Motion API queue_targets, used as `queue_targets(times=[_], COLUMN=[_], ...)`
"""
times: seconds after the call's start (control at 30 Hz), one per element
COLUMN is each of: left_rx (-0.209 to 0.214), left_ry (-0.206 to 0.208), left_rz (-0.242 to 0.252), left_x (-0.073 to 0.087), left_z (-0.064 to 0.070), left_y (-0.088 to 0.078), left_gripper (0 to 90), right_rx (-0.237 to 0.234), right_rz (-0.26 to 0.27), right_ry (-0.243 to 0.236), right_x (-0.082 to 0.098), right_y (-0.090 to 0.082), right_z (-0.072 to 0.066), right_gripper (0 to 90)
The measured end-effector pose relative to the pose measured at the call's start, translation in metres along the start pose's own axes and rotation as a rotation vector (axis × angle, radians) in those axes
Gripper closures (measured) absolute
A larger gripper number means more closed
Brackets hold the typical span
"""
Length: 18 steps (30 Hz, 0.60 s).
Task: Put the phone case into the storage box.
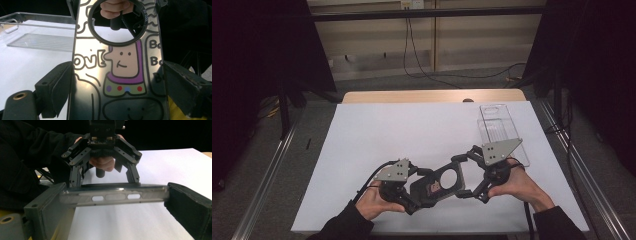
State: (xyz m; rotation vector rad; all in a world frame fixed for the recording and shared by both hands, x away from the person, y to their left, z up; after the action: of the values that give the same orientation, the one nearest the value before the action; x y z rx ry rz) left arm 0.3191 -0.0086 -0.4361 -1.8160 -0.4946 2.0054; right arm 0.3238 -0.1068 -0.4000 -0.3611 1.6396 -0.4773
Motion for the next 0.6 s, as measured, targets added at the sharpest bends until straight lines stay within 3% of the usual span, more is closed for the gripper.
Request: queue_targets(times=[0.6], left_rx=[0.031], left_ry=[0.002], left_rz=[-0.014], left_x=[0.0021], left_z=[0.0027], left_y=[0.0044], left_gripper=[12.2], right_rx=[-0.051], right_rz=[-0.032], right_ry=[-0.005], right_x=[0.0037], right_y=[0.007], right_z=[-0.0057], right_gripper=[10.6])
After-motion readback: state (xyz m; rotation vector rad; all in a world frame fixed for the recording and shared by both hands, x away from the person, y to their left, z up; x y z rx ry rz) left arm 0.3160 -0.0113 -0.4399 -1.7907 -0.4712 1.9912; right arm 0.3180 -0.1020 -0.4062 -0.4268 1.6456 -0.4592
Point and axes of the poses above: each handheld gripper's, and its own axes: y roughly forward along the jaws, x roughly out of its underside, z roughly to its right, the point moved 10 cm from there along y, roughly forward along the jaws, and after that the axes turned 12 degrees about -z, right-handed, at the moved point
